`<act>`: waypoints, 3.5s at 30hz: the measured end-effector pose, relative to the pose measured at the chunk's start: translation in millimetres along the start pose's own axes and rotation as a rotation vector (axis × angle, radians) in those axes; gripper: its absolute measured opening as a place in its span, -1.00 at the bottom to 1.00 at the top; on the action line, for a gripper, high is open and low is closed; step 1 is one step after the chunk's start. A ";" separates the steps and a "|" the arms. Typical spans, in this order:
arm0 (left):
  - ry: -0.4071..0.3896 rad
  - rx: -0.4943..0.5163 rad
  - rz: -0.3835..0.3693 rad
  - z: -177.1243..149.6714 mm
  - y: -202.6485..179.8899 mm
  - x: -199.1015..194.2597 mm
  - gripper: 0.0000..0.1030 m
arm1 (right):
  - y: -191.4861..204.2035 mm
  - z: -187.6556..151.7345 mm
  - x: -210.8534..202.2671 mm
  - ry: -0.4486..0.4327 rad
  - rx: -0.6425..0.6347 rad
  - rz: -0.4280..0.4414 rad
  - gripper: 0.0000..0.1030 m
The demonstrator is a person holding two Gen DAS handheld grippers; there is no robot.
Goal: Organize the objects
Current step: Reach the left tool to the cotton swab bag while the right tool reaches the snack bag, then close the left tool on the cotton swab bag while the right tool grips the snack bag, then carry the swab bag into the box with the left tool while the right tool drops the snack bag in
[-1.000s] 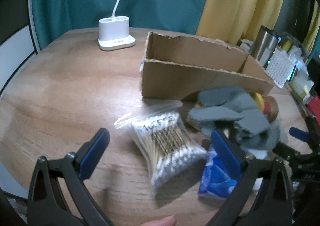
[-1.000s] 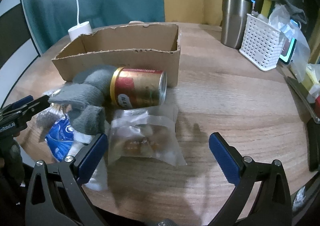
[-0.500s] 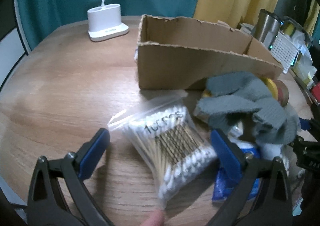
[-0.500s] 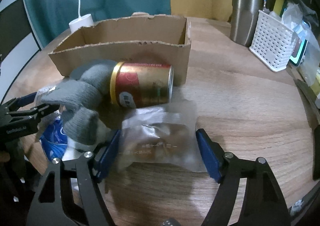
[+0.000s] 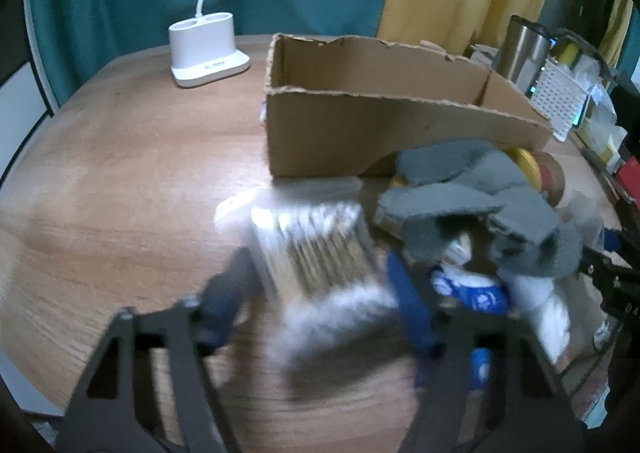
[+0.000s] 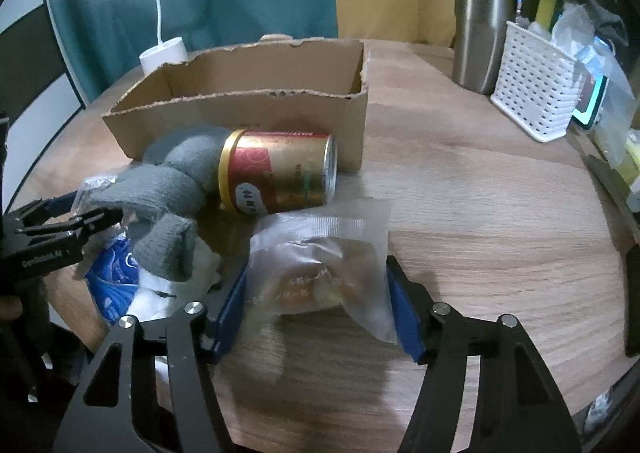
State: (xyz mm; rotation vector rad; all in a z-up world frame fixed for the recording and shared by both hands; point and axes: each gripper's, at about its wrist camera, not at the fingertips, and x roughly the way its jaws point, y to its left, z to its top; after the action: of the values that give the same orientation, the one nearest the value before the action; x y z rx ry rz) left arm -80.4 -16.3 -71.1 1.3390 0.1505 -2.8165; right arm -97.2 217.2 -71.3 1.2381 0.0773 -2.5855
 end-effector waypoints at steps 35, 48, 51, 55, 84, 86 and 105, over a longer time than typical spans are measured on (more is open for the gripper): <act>-0.106 -0.032 -0.036 12.7 6.8 -56.4 -0.01 | -6.1 19.4 -45.8 -0.112 0.018 -0.027 0.24; -0.168 -0.009 -0.033 35.0 1.7 -75.6 -0.12 | -3.0 39.8 -53.2 -0.136 0.013 -0.011 0.24; -0.132 -0.029 -0.026 33.6 6.0 -65.1 -0.17 | -2.8 44.2 -53.2 -0.140 0.011 -0.007 0.24; -0.073 -0.044 -0.023 27.6 10.6 -47.9 -0.10 | -4.6 46.8 -51.9 -0.138 0.011 -0.008 0.24; -0.014 -0.057 -0.037 19.9 9.9 -33.4 -0.12 | -2.6 66.6 -32.6 -0.121 -0.012 0.016 0.24; -0.032 -0.053 -0.044 25.0 8.8 -40.9 -0.12 | -1.4 69.4 -32.7 -0.126 -0.017 0.020 0.24; -0.122 -0.004 -0.093 72.6 -13.2 -53.5 -0.12 | -3.4 88.1 -21.0 -0.142 -0.016 0.040 0.24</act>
State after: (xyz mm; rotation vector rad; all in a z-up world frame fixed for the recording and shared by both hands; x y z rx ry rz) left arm -103.5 -11.4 17.0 1.1856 0.2213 -2.9625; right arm -152.1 210.7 0.4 1.0370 0.0441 -2.6239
